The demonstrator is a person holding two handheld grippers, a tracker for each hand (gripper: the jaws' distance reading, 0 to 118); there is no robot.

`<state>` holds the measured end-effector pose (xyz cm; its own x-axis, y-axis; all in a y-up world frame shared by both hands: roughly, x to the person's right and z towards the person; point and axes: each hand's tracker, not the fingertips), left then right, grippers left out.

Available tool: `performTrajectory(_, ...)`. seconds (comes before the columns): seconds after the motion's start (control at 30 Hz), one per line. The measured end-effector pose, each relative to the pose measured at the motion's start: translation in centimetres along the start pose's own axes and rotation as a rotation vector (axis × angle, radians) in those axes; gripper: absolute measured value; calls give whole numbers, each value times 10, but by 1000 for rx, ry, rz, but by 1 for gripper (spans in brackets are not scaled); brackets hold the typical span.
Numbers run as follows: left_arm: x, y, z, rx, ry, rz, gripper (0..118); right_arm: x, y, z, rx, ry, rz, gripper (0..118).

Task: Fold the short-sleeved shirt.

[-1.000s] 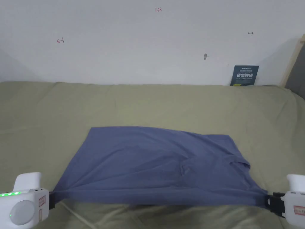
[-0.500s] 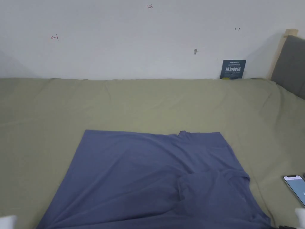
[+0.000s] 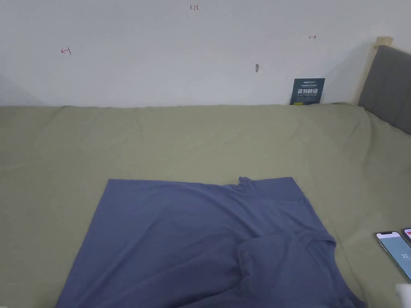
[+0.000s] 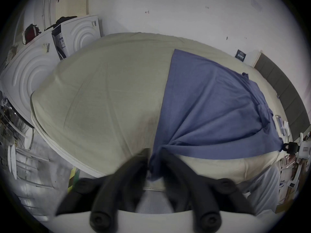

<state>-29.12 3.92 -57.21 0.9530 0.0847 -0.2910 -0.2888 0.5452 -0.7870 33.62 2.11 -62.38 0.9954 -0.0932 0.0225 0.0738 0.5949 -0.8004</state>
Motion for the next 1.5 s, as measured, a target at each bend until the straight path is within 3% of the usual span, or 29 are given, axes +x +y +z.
performTrajectory(0.13,17,23,29,51,23,-77,116,-11,11,17,-11,-5,20,118)
performTrajectory(0.2,4,3,19,74,-5,-63,115,-17,17,23,7,-6,32,113)
performTrajectory(0.23,4,4,21,85,-22,-57,104,-21,22,30,23,-13,5,92)
performTrajectory(0.27,5,5,22,99,-74,-44,73,-25,24,32,60,5,-4,53)
performTrajectory(0.3,13,15,32,112,-104,-40,18,-29,25,35,96,17,-14,0)
performTrajectory(0.33,18,18,34,123,-105,-52,0,-34,28,35,88,17,-10,0)
performTrajectory(0.37,23,20,32,126,-76,-67,0,-51,35,41,90,43,66,0)
performTrajectory(0.43,28,25,27,146,-64,-76,0,-56,39,44,130,22,101,0)
performTrajectory(0.53,32,37,19,135,-102,-64,0,-63,42,37,128,69,74,0)
performTrajectory(0.83,53,117,-26,113,-143,-52,0,-69,69,4,100,120,111,0)
performTrajectory(1.17,104,270,-159,10,-119,-99,0,-60,102,-46,65,104,101,0)
performTrajectory(1.23,113,292,-185,11,-74,-88,5,-55,108,-58,55,102,84,0)
performTrajectory(1.27,115,302,-200,4,-76,-77,23,-53,110,-64,49,98,75,0)
performTrajectory(1.3,117,314,-216,-5,-74,-60,64,-58,114,-66,44,90,70,0)
performTrajectory(1.33,117,319,-225,-30,-80,-29,117,-57,115,-70,38,85,69,0)
performTrajectory(1.5,126,330,-267,-63,7,-102,115,-55,119,-85,28,66,80,0)
